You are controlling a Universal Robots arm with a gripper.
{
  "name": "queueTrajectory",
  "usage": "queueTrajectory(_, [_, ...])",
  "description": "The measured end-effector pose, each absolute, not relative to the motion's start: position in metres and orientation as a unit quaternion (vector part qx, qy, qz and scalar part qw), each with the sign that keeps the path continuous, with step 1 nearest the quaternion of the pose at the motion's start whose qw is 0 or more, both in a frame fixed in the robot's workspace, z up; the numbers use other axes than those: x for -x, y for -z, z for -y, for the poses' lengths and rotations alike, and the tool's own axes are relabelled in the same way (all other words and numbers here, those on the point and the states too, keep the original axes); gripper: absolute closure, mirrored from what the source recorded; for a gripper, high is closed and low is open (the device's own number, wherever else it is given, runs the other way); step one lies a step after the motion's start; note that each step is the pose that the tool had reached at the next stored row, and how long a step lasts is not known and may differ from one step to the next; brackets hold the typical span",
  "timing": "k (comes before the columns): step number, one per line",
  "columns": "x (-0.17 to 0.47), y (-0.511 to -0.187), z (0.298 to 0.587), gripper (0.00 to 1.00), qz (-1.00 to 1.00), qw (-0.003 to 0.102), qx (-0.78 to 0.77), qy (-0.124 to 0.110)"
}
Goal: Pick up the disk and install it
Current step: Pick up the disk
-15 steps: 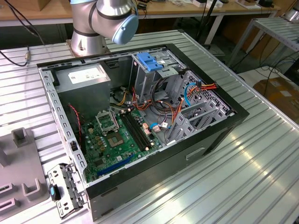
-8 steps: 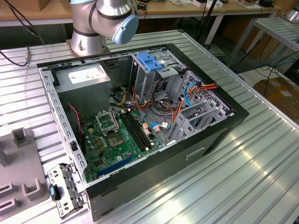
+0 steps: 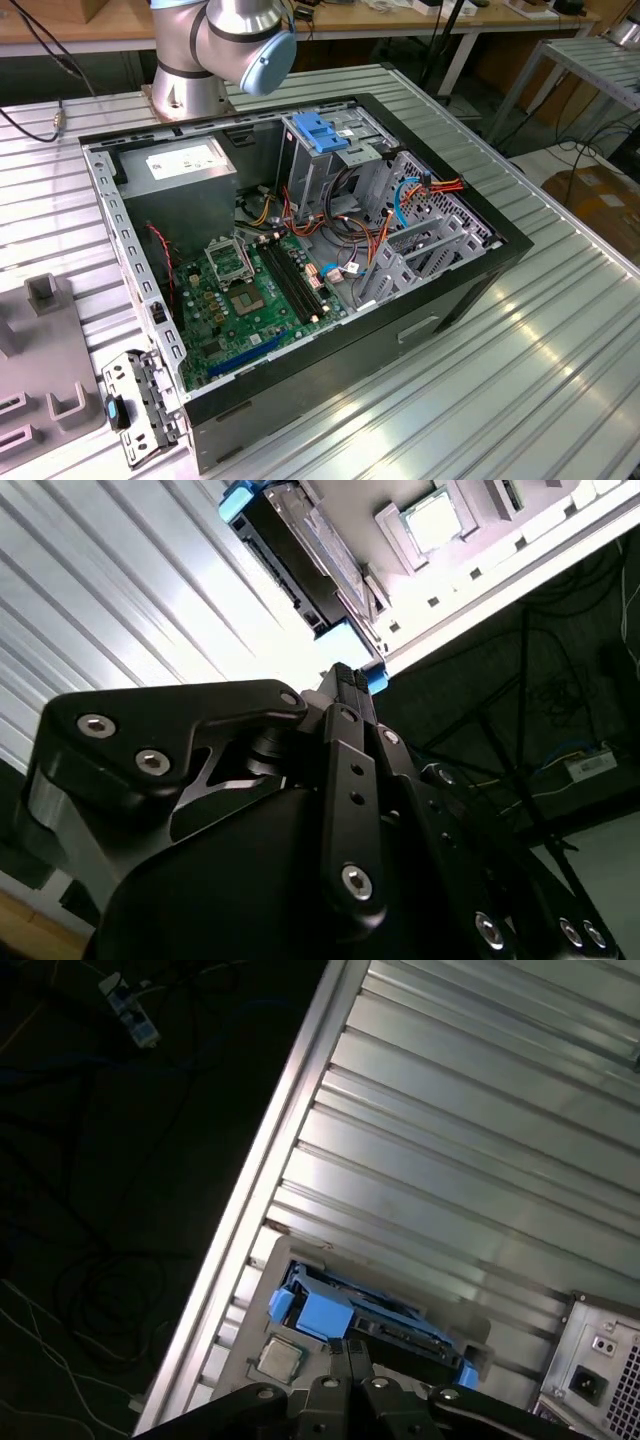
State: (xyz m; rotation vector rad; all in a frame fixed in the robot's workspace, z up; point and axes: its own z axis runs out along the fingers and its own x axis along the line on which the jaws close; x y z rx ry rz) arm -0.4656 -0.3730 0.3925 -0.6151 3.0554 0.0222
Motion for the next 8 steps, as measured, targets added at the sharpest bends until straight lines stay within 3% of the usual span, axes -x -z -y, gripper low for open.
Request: queueTrajectory(8, [0.4657, -0.3925, 0.373, 0.89, -0.971, 0.012, 0.237, -0.008])
